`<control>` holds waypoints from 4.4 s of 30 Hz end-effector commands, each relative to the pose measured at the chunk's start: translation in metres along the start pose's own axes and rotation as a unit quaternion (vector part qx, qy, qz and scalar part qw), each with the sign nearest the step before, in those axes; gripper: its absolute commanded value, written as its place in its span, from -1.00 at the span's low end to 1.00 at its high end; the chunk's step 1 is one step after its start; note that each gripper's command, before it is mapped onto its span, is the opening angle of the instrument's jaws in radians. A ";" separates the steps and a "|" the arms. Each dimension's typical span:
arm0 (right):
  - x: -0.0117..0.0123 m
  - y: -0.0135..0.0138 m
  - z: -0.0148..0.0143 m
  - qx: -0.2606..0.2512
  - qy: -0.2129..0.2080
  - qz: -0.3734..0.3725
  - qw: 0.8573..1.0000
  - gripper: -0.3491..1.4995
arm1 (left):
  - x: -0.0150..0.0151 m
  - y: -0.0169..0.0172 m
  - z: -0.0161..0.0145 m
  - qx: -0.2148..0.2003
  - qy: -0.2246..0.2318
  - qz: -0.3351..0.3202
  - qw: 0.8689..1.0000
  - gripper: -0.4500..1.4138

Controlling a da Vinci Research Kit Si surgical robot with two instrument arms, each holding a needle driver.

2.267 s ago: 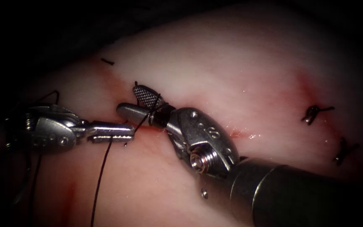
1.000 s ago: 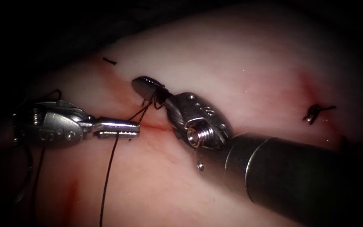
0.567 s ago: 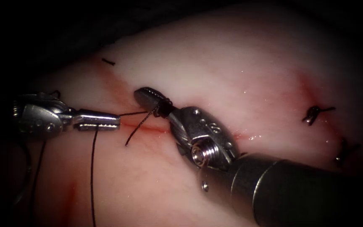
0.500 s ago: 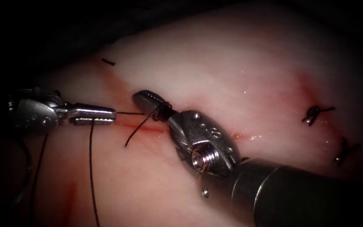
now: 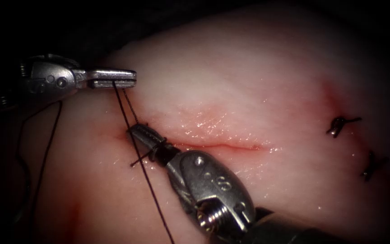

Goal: Wound Closure
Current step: Pull the left tool up and the right tool down to tension the knot, then wrap the suture once clockwise around the right hand.

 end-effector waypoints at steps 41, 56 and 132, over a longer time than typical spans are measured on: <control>-0.0035 -0.0081 -0.0031 -0.055 -0.022 -0.170 0.984 -1.00 | -0.0044 -0.0116 0.0027 0.059 -0.008 -0.028 0.998 -1.00; -0.0054 -0.0090 -0.0031 -0.041 -0.020 -0.178 0.983 -1.00 | -0.0055 -0.0130 0.0042 0.072 -0.006 -0.030 0.997 -1.00; 0.0000 -0.0033 -0.0070 0.184 -0.107 -0.306 0.928 0.67 | 0.0137 -0.0056 -0.0091 -0.111 0.259 -0.143 0.949 -1.00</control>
